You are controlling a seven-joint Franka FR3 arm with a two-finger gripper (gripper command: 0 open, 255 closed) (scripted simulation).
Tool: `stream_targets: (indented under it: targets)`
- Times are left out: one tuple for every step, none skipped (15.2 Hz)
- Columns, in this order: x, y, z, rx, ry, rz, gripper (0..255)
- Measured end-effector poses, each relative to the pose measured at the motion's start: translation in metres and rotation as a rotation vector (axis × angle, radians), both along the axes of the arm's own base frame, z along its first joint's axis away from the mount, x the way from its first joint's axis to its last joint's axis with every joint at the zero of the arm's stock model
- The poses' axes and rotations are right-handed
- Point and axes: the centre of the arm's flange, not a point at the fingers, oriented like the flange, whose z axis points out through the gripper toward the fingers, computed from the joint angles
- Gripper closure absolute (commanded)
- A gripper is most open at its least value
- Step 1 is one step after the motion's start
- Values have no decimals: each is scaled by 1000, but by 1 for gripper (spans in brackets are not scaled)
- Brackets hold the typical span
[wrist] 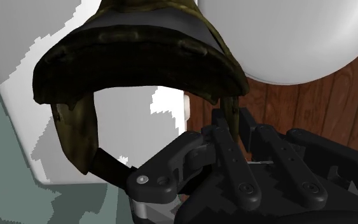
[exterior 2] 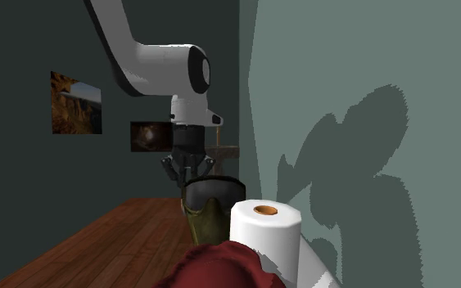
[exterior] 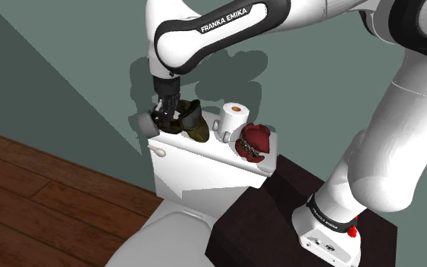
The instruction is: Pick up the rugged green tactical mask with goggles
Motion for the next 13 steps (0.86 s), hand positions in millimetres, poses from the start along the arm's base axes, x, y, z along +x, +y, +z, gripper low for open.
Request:
stream_targets:
  targets:
    - [1, 0, 5, 0, 0, 0, 255]
    - [1, 0, 8, 0, 0, 0, 255]
    - [1, 0, 13, 0, 0, 0, 255]
    - [0, 0, 18, 0, 0, 0, 255]
    - [0, -1, 24, 0, 0, 0, 255]
    - [0, -2, 30, 0, 0, 0, 255]
    - [-1, -1, 35, 0, 0, 0, 255]
    - [0, 0, 41, 0, 0, 0, 255]
    - [-1, 0, 47, 0, 0, 0, 255]
    - [-1, 0, 52, 0, 0, 0, 255]
    - [0, 0, 57, 0, 0, 0, 255]
    - [-1, 0, 62, 0, 0, 0, 255]
    - [0, 0, 65, 0, 0, 0, 255]
